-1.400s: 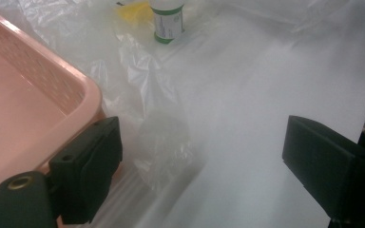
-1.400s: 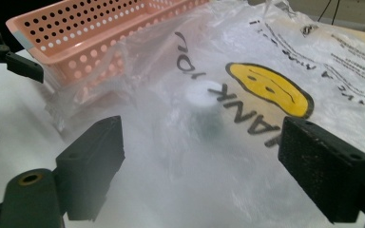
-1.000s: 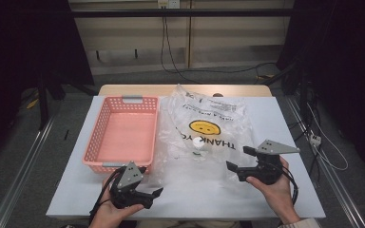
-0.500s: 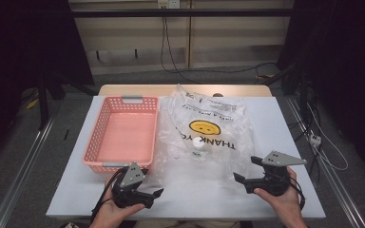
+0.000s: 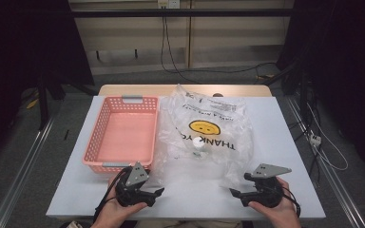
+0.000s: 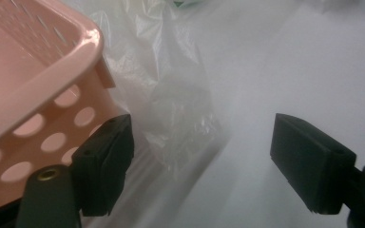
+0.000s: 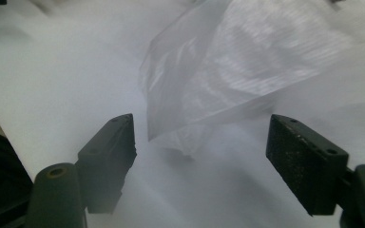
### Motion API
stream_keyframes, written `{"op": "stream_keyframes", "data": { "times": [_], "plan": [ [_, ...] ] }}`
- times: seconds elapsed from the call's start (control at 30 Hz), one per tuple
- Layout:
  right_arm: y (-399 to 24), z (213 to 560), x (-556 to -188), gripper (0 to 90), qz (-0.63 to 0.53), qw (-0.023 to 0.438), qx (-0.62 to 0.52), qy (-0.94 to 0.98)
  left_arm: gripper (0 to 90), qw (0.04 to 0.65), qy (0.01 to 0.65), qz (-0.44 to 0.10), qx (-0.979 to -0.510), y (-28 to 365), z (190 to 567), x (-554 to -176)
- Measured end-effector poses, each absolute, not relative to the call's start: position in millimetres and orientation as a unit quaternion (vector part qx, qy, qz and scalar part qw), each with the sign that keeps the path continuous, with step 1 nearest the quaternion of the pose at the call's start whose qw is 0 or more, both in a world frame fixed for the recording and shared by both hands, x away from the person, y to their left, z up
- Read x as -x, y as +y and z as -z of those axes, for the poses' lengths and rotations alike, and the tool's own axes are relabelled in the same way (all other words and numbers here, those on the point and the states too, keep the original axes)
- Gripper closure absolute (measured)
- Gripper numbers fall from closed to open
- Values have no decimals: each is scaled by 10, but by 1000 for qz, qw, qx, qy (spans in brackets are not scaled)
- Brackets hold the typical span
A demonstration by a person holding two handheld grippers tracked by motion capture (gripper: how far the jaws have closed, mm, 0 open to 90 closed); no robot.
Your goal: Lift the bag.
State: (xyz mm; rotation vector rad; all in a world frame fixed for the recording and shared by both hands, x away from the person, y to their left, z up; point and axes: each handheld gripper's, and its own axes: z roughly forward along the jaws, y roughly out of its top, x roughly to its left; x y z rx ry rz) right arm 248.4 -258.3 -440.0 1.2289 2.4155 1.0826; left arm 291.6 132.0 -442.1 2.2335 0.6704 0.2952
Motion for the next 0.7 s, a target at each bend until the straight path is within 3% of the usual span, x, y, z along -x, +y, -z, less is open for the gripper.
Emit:
{"op": "stream_keyframes", "data": {
  "times": [0.13,0.2,0.3,0.37,0.43,0.6,0.7],
  "plan": [
    [-2477,4397,-2491,362,-372,114,-394,833,303,377,261,-121,-881,1295,4435,-2939],
    [-2445,4401,-2495,513,-371,114,-384,838,362,372,257,-119,-884,1273,4455,-2951],
    [-2437,4410,-2510,664,-371,105,-382,840,434,363,254,-119,-889,1220,4499,-2968],
    [-2455,4417,-2522,813,-375,96,-382,839,424,358,248,-113,-893,1189,4520,-2982],
    [-2477,4418,-2533,886,-379,88,-383,838,406,362,247,-112,-892,1141,4534,-2977],
    [-2493,4428,-2551,900,-379,82,-385,837,350,366,239,-113,-892,1041,4545,-2999],
    [-2487,4426,-2551,900,-378,80,-385,838,367,366,226,-113,-896,981,4551,-3037]
  ]
}}
